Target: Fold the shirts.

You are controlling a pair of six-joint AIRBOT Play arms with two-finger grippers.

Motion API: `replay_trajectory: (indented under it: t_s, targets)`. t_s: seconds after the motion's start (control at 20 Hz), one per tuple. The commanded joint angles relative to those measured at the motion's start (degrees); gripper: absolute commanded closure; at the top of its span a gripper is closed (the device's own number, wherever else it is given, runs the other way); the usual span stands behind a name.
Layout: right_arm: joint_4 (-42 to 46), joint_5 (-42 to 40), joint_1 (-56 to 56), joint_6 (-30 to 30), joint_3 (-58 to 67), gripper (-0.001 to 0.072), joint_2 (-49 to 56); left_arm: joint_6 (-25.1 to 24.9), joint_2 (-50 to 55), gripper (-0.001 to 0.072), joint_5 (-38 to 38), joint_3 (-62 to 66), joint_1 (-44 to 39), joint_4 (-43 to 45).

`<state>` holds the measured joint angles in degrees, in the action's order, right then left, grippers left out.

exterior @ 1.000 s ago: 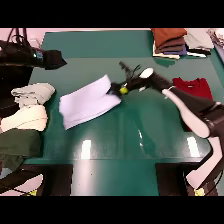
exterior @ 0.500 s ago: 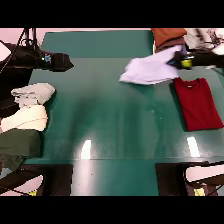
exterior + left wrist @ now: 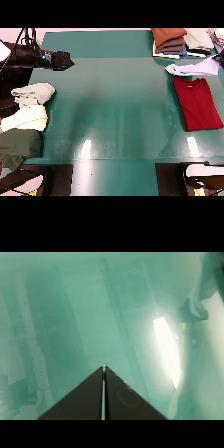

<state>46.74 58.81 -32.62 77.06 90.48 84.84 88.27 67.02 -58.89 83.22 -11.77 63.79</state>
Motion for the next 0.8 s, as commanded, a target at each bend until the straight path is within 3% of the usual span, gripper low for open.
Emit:
replay_trajectory:
  t_s: [0.0,0.3,0.75]
  targets:
    - [0.74,-3.74,0.22,-0.11,0.07,0.0698,-4.24,0.28,0.0,0.0685,-0.46,-0.02,-0.02,-0.22]
    - [10.56,0.2,1.46,2.78,-3.08,0.0698,-12.48,0.22,-0.02,0.0684,-1.95,-0.02,-0.02,-0.46]
    - [13.51,3.41,-3.08,3.52,-25.79,0.0696,-30.32,0.15,-0.02,0.0684,-4.7,-0.02,-0.02,-0.5]
